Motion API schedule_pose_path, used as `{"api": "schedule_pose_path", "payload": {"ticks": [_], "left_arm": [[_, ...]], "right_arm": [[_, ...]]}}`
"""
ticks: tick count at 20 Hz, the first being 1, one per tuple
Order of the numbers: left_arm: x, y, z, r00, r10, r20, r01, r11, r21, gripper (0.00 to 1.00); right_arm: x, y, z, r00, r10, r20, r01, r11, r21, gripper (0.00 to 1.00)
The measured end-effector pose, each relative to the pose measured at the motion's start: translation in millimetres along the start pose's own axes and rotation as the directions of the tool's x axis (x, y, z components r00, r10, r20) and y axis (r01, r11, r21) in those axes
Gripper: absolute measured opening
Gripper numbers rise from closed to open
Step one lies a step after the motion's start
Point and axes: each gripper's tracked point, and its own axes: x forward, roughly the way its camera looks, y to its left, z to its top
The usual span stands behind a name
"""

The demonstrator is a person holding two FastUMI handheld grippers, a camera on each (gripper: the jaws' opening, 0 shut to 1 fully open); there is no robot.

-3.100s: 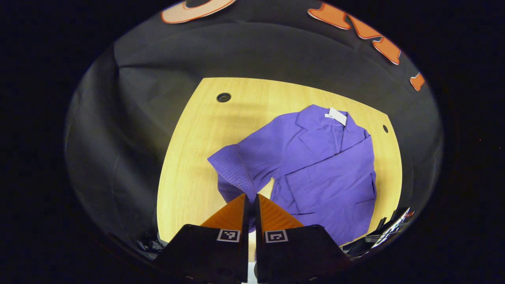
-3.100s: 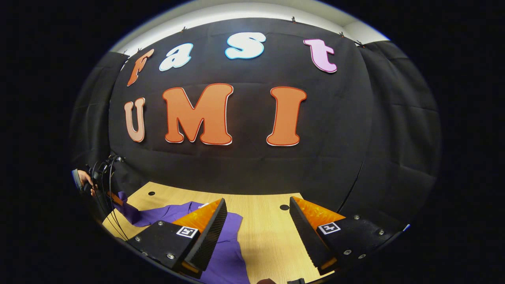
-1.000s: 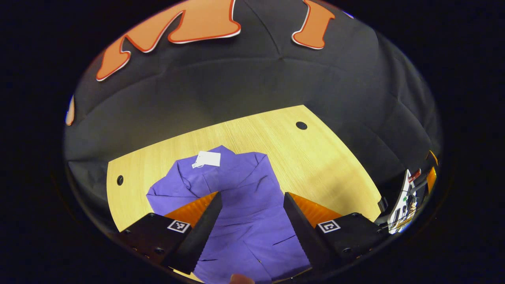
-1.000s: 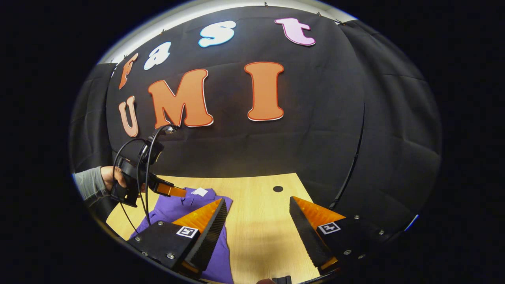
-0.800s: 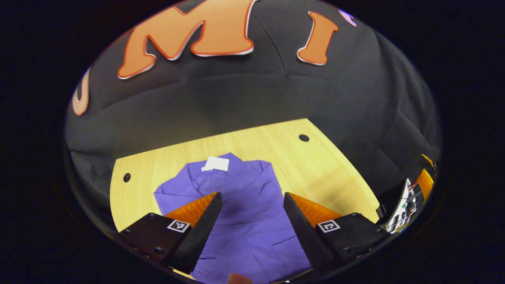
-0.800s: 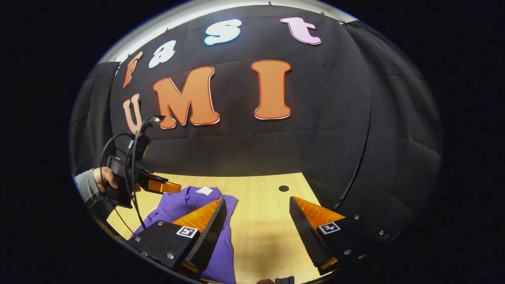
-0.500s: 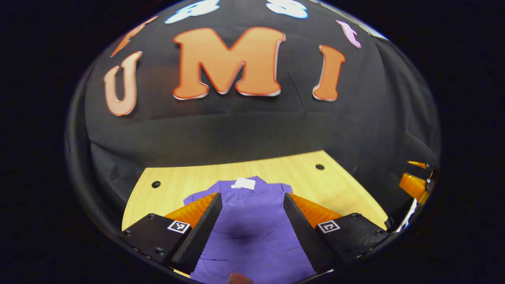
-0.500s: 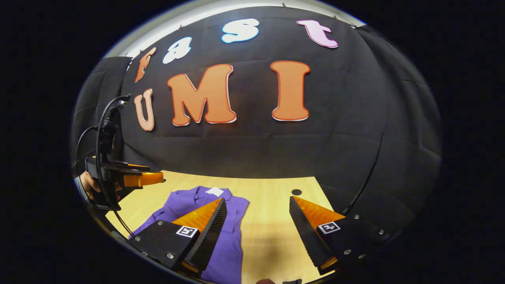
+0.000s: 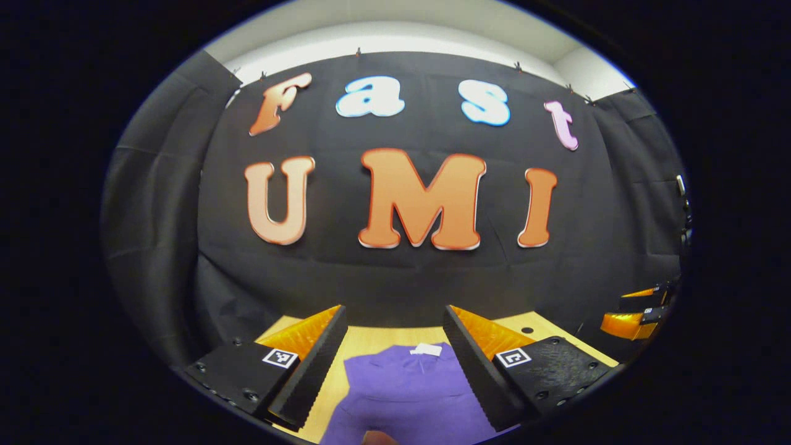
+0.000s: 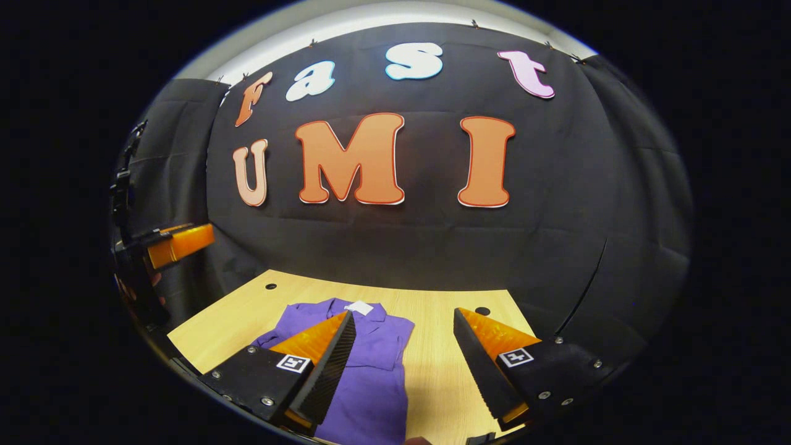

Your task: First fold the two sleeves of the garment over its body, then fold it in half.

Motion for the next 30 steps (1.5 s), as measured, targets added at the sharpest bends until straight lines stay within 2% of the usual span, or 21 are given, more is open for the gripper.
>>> {"api": "schedule_pose_path", "payload": {"ticks": [3, 6, 11, 13, 16, 21, 23, 25, 27, 30], "left_arm": [[-41, 19, 34, 0.995, 0.000, 0.100, -0.003, 1.000, 0.031, 1.00], [-71, 37, 13, 0.997, 0.004, 0.072, -0.008, 0.998, 0.054, 1.00], [-93, 67, -64, 0.995, 0.021, -0.101, -0.013, 0.997, 0.076, 1.00], [-101, 74, -95, 0.983, 0.024, -0.183, -0.011, 0.997, 0.070, 1.00], [-114, 79, -143, 0.951, 0.026, -0.308, -0.001, 0.997, 0.079, 1.00], [-126, 71, -222, 0.860, -0.025, -0.510, 0.067, 0.996, 0.063, 1.00], [-131, 70, -253, 0.809, -0.033, -0.586, 0.090, 0.994, 0.068, 1.00], [-129, 70, -283, 0.753, -0.038, -0.657, 0.104, 0.993, 0.063, 1.00], [-131, 76, -310, 0.696, -0.022, -0.718, 0.074, 0.996, 0.041, 1.00], [-143, 79, -342, 0.589, -0.038, -0.808, 0.051, 0.999, -0.010, 1.00]], "right_arm": [[-5, 20, -22, 0.999, -0.014, -0.034, 0.014, 1.000, -0.012, 0.94], [-14, 27, -49, 0.996, -0.041, -0.084, 0.040, 0.999, -0.011, 0.95], [-29, 30, -128, 0.961, -0.074, -0.266, 0.085, 0.996, 0.029, 0.95], [-32, 28, -166, 0.938, -0.065, -0.341, 0.087, 0.995, 0.051, 0.95], [-36, 26, -197, 0.914, -0.063, -0.401, 0.091, 0.995, 0.050, 0.95], [-48, 31, -240, 0.859, -0.042, -0.509, 0.072, 0.997, 0.039, 0.96], [-49, 34, -257, 0.836, -0.021, -0.548, 0.068, 0.996, 0.064, 0.95], [-44, 32, -282, 0.802, -0.013, -0.597, 0.073, 0.994, 0.077, 0.95], [-44, 29, -302, 0.761, -0.003, -0.649, 0.077, 0.993, 0.085, 0.95], [-41, 23, -323, 0.710, -0.007, -0.704, 0.084, 0.994, 0.075, 0.96]]}}
